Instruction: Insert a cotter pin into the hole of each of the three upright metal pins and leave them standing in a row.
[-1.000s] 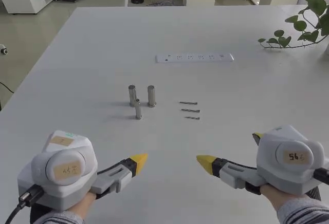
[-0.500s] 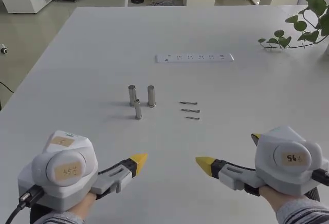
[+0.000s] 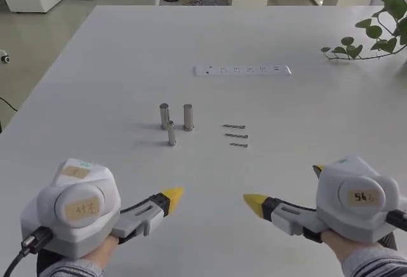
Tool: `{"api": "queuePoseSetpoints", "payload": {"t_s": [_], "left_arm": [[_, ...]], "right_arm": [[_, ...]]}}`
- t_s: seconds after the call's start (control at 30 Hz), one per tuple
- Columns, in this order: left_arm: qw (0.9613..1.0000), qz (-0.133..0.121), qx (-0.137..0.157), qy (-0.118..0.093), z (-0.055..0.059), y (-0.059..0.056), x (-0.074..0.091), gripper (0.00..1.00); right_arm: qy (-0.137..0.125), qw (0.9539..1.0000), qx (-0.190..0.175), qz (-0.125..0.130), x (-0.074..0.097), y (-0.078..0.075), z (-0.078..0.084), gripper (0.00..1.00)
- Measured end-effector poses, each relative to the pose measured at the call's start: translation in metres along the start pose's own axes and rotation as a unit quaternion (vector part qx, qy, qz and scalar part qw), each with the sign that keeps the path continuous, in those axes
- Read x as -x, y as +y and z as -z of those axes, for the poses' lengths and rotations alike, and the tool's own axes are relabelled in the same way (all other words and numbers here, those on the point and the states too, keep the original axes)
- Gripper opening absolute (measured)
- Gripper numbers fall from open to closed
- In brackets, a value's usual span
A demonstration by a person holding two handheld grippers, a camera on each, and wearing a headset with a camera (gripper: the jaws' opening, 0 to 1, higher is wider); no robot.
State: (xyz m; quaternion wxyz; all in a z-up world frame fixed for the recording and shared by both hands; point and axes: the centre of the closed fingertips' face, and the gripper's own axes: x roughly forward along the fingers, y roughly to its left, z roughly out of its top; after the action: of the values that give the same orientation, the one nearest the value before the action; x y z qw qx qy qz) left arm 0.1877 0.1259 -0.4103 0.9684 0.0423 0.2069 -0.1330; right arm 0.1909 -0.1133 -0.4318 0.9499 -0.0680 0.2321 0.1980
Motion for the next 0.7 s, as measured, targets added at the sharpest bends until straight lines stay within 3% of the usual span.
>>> {"api": "queuePoseSetpoints", "payload": {"t_s": [0.43, 0.7], "left_arm": [[0.9998, 0.011, -0.002, -0.018, -0.008, -0.006, 0.002, 0.99], [0.9998, 0.011, 0.004, -0.017, -0.009, -0.004, 0.003, 0.98]], "right_arm": [[0.001, 0.9999, 0.004, -0.010, -0.001, 0.005, 0.001, 0.91], [-0.019, 0.9996, -0.002, -0.023, -0.003, 0.008, -0.019, 0.73]]}}
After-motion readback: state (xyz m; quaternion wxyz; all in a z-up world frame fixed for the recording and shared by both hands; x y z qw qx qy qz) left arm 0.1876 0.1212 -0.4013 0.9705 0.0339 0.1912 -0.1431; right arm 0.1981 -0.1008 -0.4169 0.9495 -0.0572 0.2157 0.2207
